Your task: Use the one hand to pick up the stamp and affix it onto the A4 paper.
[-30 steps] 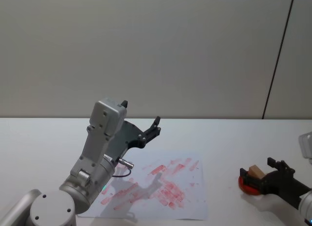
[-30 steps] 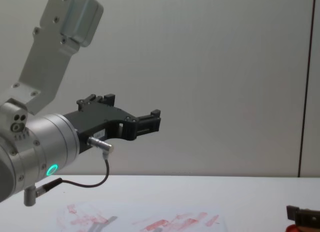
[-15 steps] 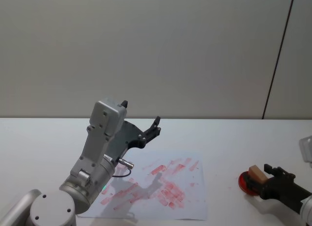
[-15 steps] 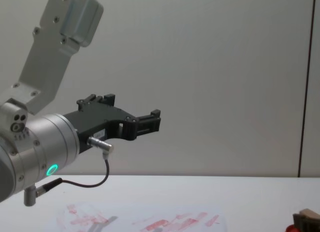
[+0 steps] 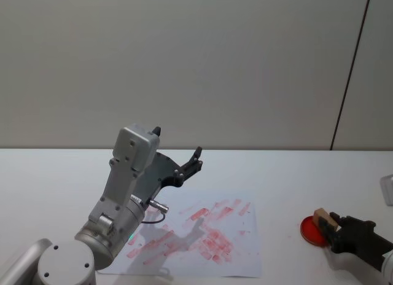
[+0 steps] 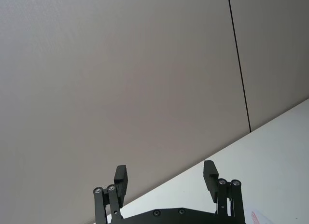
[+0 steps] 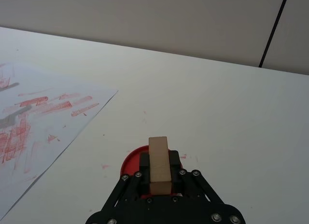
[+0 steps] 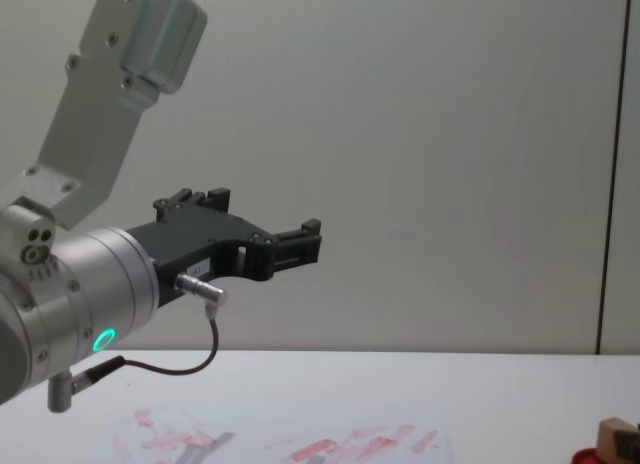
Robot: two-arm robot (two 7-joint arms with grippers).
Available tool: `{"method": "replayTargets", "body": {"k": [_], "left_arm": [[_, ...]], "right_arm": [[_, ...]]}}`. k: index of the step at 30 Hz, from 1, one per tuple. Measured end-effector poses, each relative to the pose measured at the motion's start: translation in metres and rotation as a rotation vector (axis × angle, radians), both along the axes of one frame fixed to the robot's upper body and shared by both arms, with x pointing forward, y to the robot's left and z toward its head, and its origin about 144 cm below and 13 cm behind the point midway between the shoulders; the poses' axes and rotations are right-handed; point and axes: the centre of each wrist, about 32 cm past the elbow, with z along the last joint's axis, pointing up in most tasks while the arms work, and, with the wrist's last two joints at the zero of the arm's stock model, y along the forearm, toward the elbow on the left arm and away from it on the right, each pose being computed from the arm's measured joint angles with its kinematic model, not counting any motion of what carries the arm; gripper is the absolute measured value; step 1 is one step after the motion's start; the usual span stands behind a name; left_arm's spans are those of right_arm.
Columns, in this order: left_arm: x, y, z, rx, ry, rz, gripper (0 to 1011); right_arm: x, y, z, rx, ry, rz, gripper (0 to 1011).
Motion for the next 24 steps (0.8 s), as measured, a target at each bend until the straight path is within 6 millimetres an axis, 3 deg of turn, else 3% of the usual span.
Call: {"method": "replayTargets", "body": {"k": [2,4,14,24], "left_arm": [[0.0,0.0,0.0,0.0,0.0,0.0,1003],[0.0,0.0,0.0,0.0,0.0,0.0,1002],[0.0,0.0,0.0,0.0,0.0,0.0,1002],[0.0,0.0,0.0,0.0,0.0,0.0,1003]], "right_arm": [[0.0,-0.001,0.0,0.0,0.0,-0.001,229],[0.0,-0.001,0.0,0.001,-0.001,-0.002,216],[0.001,-0.002,0.002,0.016,-0.038,0.022,217],[0.007,0.01,0.014,0.056,-0.099,0.126,217]]}}
